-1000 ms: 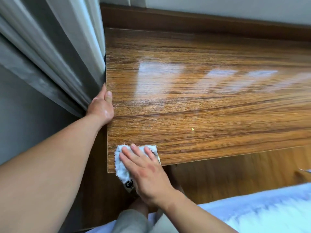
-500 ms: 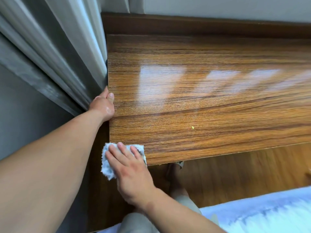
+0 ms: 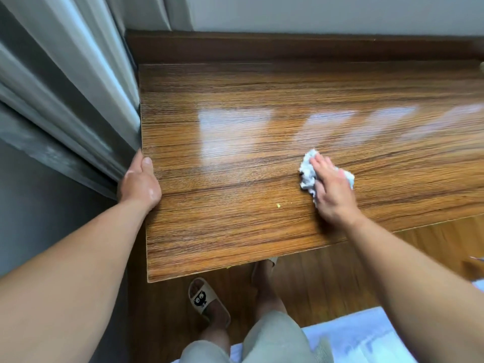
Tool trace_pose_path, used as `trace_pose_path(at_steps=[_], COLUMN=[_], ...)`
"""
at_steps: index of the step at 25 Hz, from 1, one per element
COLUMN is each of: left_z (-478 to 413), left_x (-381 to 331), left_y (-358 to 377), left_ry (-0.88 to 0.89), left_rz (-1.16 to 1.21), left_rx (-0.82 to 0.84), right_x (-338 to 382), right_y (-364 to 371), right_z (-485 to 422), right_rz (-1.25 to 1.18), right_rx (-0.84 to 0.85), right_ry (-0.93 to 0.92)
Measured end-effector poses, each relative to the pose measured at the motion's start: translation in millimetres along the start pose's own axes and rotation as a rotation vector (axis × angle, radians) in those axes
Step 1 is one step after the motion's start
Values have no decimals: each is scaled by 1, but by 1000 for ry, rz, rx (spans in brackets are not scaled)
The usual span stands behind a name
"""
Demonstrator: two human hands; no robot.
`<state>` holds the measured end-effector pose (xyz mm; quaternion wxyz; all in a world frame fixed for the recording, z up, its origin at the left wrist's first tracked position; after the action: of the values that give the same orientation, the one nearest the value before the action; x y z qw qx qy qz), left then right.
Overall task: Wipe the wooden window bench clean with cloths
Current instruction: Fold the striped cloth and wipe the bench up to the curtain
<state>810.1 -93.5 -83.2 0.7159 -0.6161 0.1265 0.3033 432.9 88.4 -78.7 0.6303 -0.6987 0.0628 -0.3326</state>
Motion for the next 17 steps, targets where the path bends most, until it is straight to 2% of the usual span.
trace_pose_path(at_steps=[1, 3, 7, 10, 12, 13, 15, 16, 17], left_z=[4, 9, 10, 10, 13, 16, 34, 53, 76], left_x=[1, 2, -2, 2, 18, 28, 34, 27, 16], left_y=[1, 1, -8, -14, -31, -43, -76, -90, -98], left_ry=[-13, -25, -18, -6, -127, -194, -250, -243, -238], left_rz=[8, 0, -42, -114, -3, 67, 225, 294, 391], left_rx=[-36, -93, -62, 126, 259, 243, 81, 42, 79], right_x=[10, 58, 171, 240, 264, 265, 247, 234, 219], right_y=[9, 37, 92, 100, 89, 76, 38, 22, 7], right_z=[27, 90, 215, 240, 228, 219, 193, 183, 176], right_rz=[-32, -146, -253, -382, -561, -668, -950, -1088, -1202], right_rx=[-67, -107, 90, 269, 433, 508, 601, 641, 661], right_ry=[29, -58, -496, -632, -469, -286, 215, 460, 677])
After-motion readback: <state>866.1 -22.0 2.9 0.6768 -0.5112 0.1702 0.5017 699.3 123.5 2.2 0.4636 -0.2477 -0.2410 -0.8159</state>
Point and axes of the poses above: each hand's wrist, its own z-axis away from the middle knuckle, its own y-axis out of the palm, x = y × z, the point moved 4 cm from there along -z, towards the middle knuckle, and after that the axes turned 12 degrees about -x, right-handed, at the moved point
